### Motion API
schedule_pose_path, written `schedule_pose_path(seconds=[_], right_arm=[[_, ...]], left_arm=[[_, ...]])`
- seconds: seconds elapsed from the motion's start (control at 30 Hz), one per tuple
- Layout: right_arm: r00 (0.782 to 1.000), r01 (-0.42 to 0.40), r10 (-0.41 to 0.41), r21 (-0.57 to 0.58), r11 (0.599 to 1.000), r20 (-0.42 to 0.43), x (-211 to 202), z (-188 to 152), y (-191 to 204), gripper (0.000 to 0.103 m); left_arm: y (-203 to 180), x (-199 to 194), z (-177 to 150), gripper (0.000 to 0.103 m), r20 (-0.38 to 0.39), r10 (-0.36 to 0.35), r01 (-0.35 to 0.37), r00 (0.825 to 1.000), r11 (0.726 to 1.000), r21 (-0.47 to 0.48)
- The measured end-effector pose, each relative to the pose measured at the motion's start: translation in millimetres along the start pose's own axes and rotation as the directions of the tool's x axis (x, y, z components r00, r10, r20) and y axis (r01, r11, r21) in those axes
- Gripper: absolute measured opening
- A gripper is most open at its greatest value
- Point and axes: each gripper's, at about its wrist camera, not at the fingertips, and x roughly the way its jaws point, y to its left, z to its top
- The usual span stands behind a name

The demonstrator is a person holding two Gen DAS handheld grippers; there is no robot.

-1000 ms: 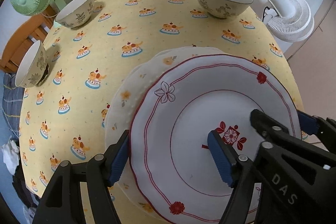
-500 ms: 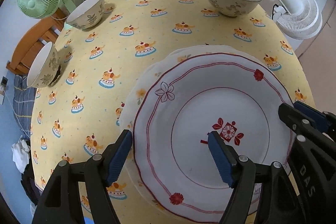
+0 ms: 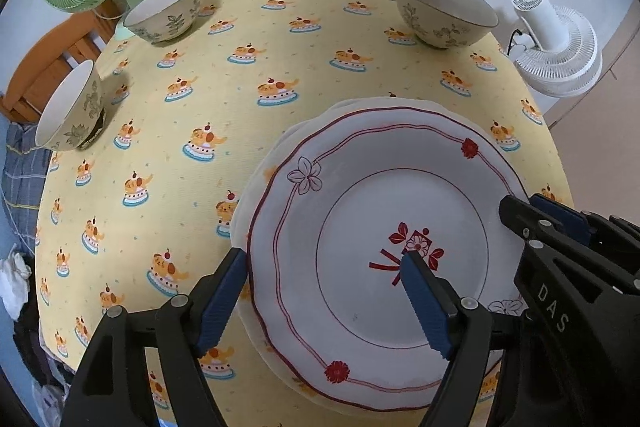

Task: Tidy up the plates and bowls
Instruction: 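Open both grippers and release the red-rimmed plate on the stack, then move both grippers toward the large grey-rimmed bowl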

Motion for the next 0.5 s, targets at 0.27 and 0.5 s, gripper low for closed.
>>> schedule_pose_path(seconds=[0.27,0.5], right_arm=[[0.996,-0.033,0.034,-0.020,0.999,0.076,-20,0,12,0.062],[0.994,-0.045,0.046,-0.013,0.999,0.101,-39,2,48,0.071]], left_arm=[[16,-19,-1,0.087,0.036,-0.029,0.029,0.999,1.000,0.001],[52,-36,-3,0.087,0.076,-0.051,0.050,0.996,0.999,0.005]])
